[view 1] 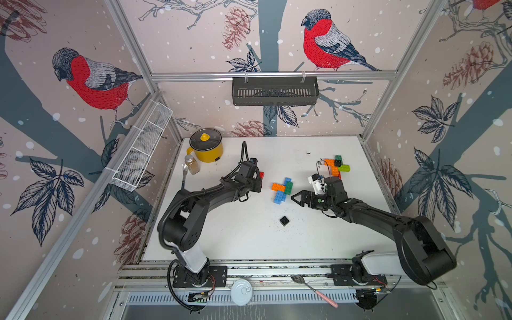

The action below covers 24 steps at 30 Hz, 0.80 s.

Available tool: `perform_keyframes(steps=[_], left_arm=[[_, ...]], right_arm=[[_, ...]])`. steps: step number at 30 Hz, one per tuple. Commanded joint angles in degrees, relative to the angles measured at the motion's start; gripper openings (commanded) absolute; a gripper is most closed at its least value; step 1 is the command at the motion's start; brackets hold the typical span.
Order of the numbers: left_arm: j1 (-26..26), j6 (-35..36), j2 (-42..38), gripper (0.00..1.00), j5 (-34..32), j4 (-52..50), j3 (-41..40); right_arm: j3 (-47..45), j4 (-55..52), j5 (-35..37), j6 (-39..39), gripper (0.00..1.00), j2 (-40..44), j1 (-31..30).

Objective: Assemble a small pinwheel with lego
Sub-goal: Pick up the lego brick from the center of the board, then adjust the lego brick at the center of the board.

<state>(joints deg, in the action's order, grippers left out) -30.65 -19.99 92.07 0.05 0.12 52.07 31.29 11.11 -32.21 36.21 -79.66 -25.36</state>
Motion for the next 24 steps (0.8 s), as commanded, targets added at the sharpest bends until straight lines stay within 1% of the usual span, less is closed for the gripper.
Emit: perform_keyframes(steps=[1,4,6,10,15,21,24], left_arm=[[-0.4,-11.2,-7.1,0.16,-3.3,-3.4,-5.1],[-1.1,-13.9,-14.9,0.16,-2.0,-5.1,-9.9],[-1.5,-14.4,-19.5,0.16,-0.7,-6.2,-12.0],[-1.9,-15.4,-25.3,0.16,-0.4,-8.8,-13.9],[-1.9,-15.5,-27.9,0.16,-0.9,-10.6,-13.8],[-1.9,-15.2,-28.2,0.16,-0.5,-10.9,-13.0],[-2.0,-15.5,-28.2,0.16,-0.7,-10.9,-12.9]], right_arm=[[0.5,6.6,1.8,2.7,0.99,-3.0,-3.6],[1.4,9.7,3.0,3.5,0.99,-6.7,-6.2],[2.5,11.0,3.9,3.8,0.99,-9.1,-7.4],[4.1,14.9,5.4,6.0,0.99,-13.5,-9.4],[5.8,18.3,9.2,9.1,0.99,-16.9,-12.6],[8.2,22.1,14.0,12.6,0.99,-19.9,-15.5],[11.2,24.1,16.0,13.9,0.99,-22.9,-17.4]])
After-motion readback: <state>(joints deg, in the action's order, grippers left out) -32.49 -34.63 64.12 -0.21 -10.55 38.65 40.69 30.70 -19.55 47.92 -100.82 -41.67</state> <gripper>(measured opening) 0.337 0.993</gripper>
